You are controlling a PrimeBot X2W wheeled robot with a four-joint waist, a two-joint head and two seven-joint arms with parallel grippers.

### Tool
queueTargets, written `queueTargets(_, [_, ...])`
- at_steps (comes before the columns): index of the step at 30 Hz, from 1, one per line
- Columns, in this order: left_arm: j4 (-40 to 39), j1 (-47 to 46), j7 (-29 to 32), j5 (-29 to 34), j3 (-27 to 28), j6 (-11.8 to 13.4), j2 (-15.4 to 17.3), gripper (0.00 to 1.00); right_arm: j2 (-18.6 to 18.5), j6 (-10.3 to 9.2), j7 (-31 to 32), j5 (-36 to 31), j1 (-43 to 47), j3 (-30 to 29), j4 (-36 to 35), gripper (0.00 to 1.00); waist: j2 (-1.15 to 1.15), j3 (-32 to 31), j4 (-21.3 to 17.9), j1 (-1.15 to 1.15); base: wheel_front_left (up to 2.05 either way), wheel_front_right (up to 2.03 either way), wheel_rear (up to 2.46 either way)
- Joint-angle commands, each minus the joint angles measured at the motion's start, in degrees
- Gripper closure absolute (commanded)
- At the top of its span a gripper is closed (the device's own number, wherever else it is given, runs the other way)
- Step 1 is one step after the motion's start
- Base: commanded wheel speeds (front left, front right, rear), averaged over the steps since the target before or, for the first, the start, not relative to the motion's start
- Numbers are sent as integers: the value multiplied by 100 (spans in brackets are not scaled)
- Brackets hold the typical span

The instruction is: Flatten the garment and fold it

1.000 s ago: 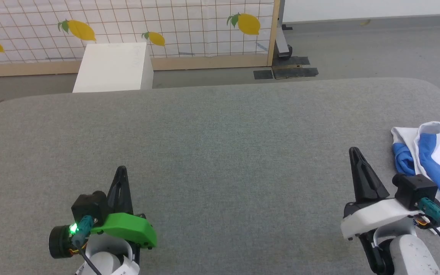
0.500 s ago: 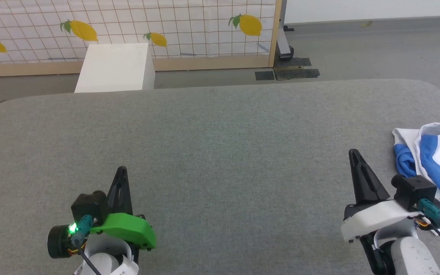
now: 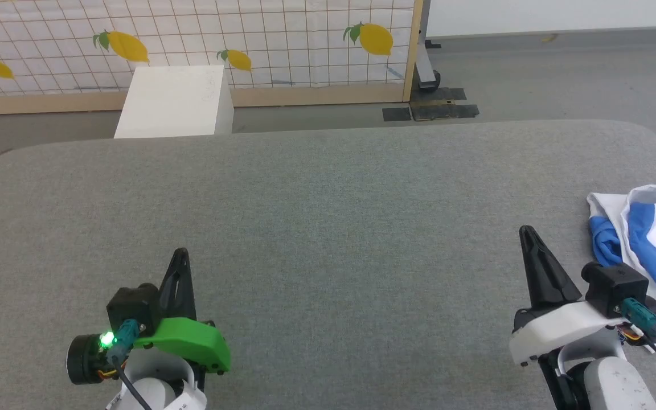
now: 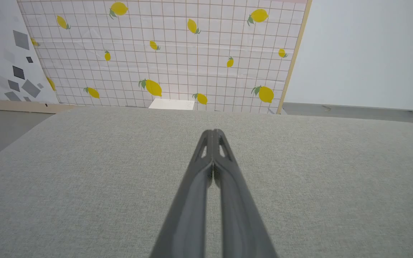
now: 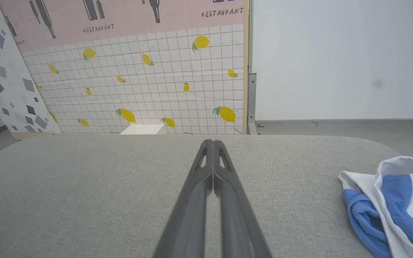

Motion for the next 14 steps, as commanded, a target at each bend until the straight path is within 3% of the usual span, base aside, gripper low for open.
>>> queueTargets(1, [-55,118,31,79,33,-39,-17,100,3,-4,38,-65,101,-4,-67,100,0,-2,3,0,0,0,0])
queueTargets(14, [-198,181,183,229,98,-97,-35,100,4,-5,178,-197,188,-7,-227,100,0,-16,29,0,0,0,0])
